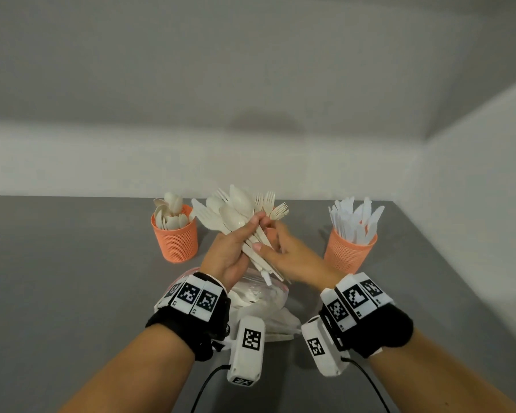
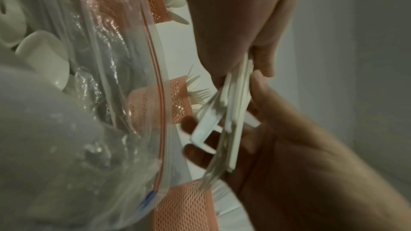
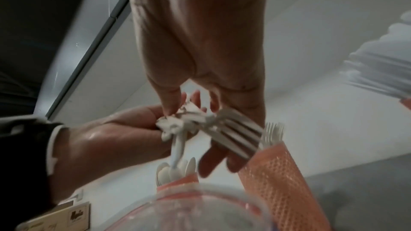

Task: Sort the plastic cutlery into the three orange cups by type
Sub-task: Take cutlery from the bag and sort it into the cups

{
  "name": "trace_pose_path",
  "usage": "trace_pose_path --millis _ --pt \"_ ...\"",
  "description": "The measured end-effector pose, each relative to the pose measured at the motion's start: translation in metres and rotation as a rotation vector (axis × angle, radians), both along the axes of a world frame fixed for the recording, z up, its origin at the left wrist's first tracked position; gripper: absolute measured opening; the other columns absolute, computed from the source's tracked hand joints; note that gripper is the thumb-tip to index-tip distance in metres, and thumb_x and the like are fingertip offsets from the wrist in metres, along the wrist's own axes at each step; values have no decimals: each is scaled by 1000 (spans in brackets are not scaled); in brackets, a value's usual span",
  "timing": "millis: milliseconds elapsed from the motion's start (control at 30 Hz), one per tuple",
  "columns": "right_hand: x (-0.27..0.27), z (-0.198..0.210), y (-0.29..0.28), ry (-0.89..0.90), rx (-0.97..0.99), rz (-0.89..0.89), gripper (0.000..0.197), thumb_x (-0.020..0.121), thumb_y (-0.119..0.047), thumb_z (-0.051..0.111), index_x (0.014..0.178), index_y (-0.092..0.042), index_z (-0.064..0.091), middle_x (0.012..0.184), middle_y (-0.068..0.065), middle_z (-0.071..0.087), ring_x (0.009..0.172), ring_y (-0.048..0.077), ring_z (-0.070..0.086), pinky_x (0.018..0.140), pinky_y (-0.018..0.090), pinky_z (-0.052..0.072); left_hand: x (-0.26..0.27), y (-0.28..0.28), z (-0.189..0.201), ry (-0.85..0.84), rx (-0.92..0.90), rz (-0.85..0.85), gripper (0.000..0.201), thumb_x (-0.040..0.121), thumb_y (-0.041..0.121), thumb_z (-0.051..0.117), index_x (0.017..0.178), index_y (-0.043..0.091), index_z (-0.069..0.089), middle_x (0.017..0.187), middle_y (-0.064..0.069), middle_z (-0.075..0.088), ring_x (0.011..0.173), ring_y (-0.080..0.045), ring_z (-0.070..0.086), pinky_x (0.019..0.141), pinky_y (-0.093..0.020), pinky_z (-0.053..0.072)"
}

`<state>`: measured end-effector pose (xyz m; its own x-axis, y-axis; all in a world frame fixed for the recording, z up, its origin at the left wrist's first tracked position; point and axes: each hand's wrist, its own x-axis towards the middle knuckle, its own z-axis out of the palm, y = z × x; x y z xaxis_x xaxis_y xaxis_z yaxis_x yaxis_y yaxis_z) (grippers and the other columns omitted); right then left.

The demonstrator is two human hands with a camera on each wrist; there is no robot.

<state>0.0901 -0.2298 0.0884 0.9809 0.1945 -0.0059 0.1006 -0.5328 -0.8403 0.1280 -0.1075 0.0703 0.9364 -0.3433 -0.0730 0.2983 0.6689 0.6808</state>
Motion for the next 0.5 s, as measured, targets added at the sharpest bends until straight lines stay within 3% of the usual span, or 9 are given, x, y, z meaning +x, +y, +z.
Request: trace_pose_path --millis 67,133,167,233,267,367,433,500 --pt "-3 -2 2 59 42 15 41 98 -31 40 137 -23 31 116 6 61 82 10 66 70 27 56 0 2 2 11 -9 3 21 93 9 48 107 2 62 100 -8 69 96 -14 66 82 -28 57" --pt "-5 0 3 36 95 -29 32 100 -29 35 130 -22 43 106 15 64 76 23 67 66 38 56 0 3 3 8 -17 -1 27 94 10 46 117 0 57 113 -10 65 108 -15 61 89 -28 53" --pt "-5 -1 2 15 113 -54 27 100 -28 35 120 -21 50 95 15 64 68 23 66 60 39 55 -1 4 4 2 -11 -5 29 94 9 46 120 -1 55 117 -11 63 111 -16 59 90 -28 52" --pt "-2 -5 1 5 136 -87 25 99 -28 37 103 -11 55 74 11 56 45 13 53 43 30 45 -1 5 4 4 23 -14 30 94 8 46 121 -1 55 119 -13 62 110 -17 60 89 -28 52" --pt "-1 -7 1 20 142 -100 30 99 -28 38 102 -4 55 73 11 54 45 11 49 44 28 42 -2 6 4 6 37 -25 30 94 7 46 121 0 55 118 -14 63 108 -18 61 89 -29 52" --pt "5 -14 -2 99 171 -98 33 99 -31 38 115 -8 56 94 12 62 76 16 60 74 34 50 -3 9 5 24 37 -61 28 92 0 44 116 1 58 119 -14 63 108 -19 62 94 -33 49" --pt "6 -18 -2 163 193 -68 36 99 -32 36 126 -15 51 116 7 63 103 17 60 97 36 47 -5 10 6 47 22 -106 29 90 -5 39 110 2 59 117 -15 63 109 -20 60 96 -34 46" --pt "7 -20 1 150 114 -74 36 99 -32 35 127 -14 49 119 4 60 110 18 57 99 34 44 -7 10 9 67 17 -135 31 90 -7 34 108 1 58 114 -15 63 109 -21 59 98 -37 42"
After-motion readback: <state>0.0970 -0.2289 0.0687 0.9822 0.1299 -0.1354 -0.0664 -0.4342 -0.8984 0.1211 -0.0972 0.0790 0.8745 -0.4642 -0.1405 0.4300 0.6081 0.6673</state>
